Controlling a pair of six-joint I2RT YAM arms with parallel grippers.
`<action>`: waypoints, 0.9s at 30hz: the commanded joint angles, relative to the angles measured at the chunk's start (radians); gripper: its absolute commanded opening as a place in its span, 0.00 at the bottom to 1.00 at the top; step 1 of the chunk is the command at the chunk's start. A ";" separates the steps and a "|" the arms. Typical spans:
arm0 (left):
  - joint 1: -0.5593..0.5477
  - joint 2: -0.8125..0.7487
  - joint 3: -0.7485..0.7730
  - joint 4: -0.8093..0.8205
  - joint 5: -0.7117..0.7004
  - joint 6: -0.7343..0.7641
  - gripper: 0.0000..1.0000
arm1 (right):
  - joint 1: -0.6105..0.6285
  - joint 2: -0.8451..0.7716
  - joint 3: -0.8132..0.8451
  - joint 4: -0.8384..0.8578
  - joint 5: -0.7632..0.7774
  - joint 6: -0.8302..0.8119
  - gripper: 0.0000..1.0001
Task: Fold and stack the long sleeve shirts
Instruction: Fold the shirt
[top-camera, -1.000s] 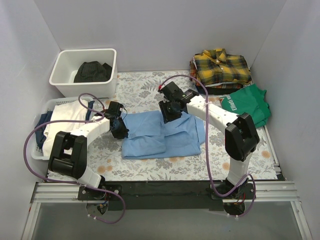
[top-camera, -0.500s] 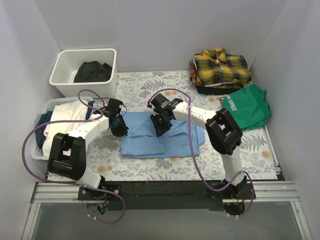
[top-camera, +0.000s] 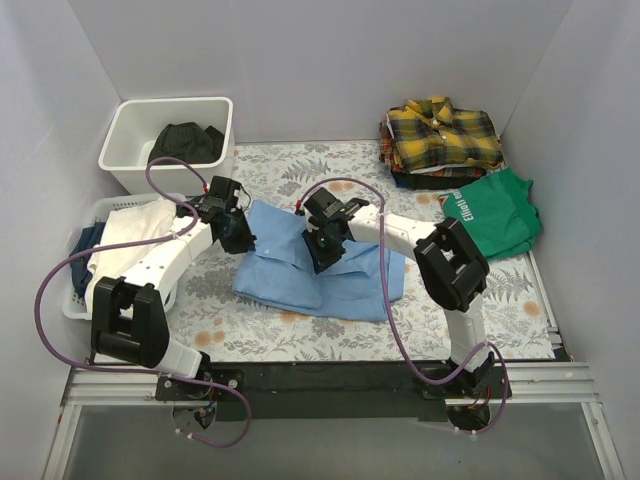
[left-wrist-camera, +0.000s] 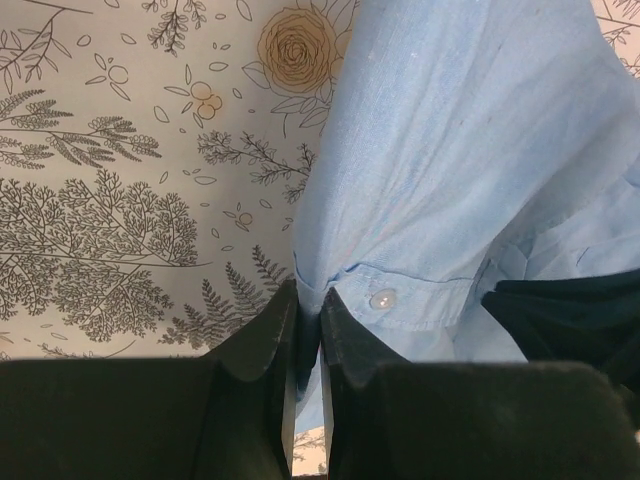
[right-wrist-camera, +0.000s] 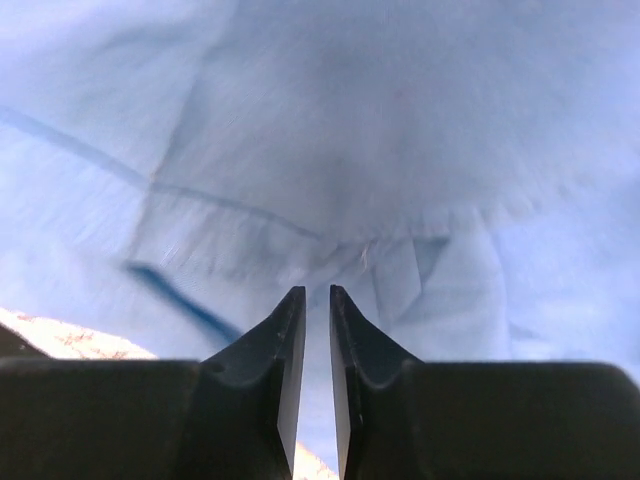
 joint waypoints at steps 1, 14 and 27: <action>0.003 -0.066 0.032 -0.022 0.036 0.019 0.00 | 0.005 -0.138 -0.014 0.018 0.005 -0.020 0.25; 0.003 -0.081 -0.002 -0.028 0.033 0.021 0.00 | 0.088 -0.116 -0.112 0.015 -0.182 -0.103 0.23; 0.003 -0.083 0.004 -0.036 0.028 0.022 0.00 | 0.123 -0.053 -0.041 -0.037 -0.084 -0.089 0.21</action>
